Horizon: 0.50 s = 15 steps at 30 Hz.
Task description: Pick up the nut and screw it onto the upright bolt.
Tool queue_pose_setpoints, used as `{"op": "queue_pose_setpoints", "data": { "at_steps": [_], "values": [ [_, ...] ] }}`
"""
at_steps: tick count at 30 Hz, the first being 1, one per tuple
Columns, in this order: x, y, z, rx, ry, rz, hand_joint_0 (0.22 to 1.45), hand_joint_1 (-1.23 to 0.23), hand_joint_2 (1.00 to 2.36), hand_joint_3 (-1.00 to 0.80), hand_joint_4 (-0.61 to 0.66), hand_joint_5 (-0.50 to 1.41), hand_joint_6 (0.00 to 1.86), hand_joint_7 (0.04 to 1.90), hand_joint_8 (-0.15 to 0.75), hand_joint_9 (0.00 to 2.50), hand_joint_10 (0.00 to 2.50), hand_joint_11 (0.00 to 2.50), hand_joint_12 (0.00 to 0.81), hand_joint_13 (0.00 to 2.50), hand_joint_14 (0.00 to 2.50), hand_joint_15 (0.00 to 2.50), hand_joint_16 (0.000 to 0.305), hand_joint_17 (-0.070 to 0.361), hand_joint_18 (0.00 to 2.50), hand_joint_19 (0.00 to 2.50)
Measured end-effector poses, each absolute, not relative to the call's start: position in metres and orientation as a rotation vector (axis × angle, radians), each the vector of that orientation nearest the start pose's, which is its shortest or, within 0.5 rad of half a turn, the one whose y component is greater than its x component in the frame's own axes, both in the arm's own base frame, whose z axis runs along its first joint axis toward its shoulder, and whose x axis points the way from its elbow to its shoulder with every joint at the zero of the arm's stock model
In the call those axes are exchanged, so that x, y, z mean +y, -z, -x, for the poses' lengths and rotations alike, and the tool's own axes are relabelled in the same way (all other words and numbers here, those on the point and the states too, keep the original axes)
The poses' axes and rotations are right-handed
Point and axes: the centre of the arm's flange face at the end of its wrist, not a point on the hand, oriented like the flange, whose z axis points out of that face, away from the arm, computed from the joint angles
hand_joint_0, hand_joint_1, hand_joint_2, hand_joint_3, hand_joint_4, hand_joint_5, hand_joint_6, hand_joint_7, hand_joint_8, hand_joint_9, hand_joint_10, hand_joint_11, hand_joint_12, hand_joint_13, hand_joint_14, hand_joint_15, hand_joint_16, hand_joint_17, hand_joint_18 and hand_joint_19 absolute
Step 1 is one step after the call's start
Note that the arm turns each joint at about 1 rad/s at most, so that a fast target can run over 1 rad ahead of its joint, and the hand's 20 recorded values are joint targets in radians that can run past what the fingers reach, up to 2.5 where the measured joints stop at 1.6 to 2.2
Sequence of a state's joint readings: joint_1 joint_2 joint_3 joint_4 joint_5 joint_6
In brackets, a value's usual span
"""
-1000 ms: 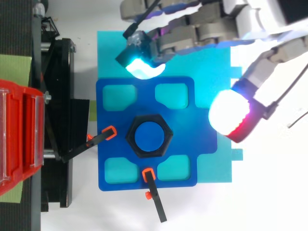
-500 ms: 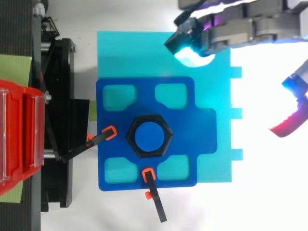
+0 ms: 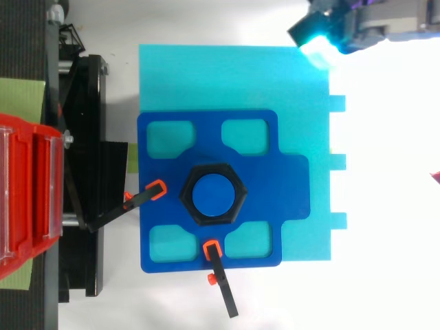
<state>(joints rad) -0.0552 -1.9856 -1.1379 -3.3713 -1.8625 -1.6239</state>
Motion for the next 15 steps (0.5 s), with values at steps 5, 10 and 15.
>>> {"op": "queue_pose_setpoints", "data": {
  "at_steps": [5,10,15],
  "values": [
    [-0.128,-0.457,-0.602,1.729,-0.156,0.132,0.53,-0.39,1.00,-0.50,0.23,-0.14,0.50,0.83,0.265,0.72,0.00,0.00,0.315,0.54,0.00,0.00,0.039,0.089,0.37,0.01],
    [-0.121,-0.441,-0.586,1.700,-0.187,-0.014,0.53,-0.40,1.00,-0.49,0.24,-0.14,0.50,0.83,0.260,0.74,0.00,0.00,0.306,0.57,0.00,0.00,0.039,0.087,0.38,0.02],
    [-0.116,-0.423,-0.584,1.697,-0.254,-0.157,0.51,-0.47,1.00,-0.50,0.26,-0.15,0.50,0.83,0.269,0.75,0.00,0.00,0.312,0.58,0.00,0.00,0.040,0.090,0.40,0.01]
  ]
}}
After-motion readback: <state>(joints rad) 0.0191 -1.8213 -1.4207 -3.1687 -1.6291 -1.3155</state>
